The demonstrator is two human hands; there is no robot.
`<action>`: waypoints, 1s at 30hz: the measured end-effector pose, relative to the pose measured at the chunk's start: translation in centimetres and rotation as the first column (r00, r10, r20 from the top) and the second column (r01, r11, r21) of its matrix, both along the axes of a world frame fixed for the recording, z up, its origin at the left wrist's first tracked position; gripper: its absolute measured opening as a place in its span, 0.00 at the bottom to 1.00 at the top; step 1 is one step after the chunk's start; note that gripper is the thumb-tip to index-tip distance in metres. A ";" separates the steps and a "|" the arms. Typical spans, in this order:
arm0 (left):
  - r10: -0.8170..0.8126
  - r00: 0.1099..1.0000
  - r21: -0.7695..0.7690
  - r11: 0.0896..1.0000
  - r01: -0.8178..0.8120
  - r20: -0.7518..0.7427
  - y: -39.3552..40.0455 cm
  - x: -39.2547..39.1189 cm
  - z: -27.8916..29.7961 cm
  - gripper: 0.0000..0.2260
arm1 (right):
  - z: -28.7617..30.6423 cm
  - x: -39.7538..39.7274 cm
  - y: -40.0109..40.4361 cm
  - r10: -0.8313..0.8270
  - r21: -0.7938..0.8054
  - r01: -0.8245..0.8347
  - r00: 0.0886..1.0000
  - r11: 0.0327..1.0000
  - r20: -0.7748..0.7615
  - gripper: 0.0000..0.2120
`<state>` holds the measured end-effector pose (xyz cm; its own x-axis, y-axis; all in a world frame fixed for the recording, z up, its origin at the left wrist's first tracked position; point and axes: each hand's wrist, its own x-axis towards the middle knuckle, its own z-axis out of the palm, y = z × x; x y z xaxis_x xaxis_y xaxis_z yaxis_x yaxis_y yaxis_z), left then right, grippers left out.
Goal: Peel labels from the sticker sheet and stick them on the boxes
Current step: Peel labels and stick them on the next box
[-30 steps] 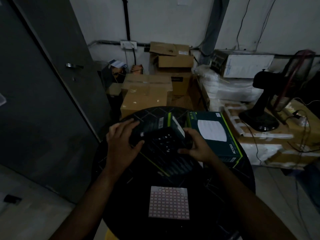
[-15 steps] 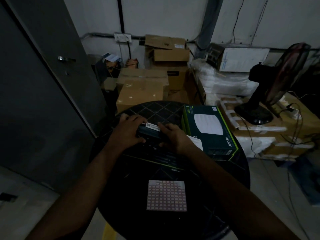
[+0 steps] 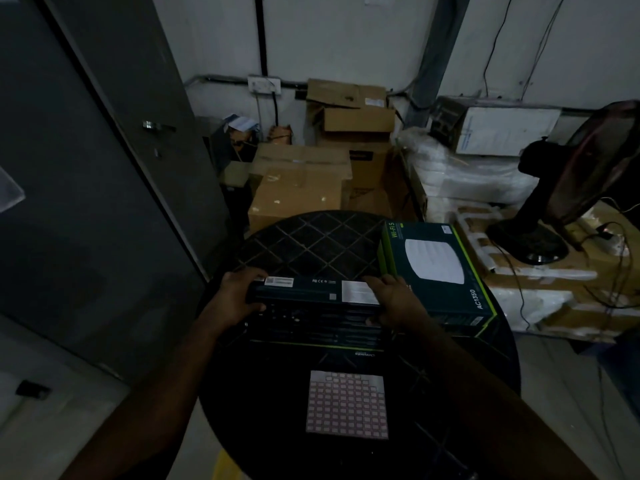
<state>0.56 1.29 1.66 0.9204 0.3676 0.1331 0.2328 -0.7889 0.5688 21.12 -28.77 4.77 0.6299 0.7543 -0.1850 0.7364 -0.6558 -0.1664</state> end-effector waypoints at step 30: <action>-0.073 0.912 -0.287 0.937 0.201 0.403 -9.5 4.1 8.0 0.45 | 11.1 1.4 -1.2 0.199 0.388 -0.190 0.980 0.902 0.017 0.40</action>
<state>4.66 -8.23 9.69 0.8665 0.3228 0.3808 -0.1490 -0.5607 0.8145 22.53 -29.98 15.87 0.4629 0.8763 0.1334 0.8357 -0.3813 -0.3952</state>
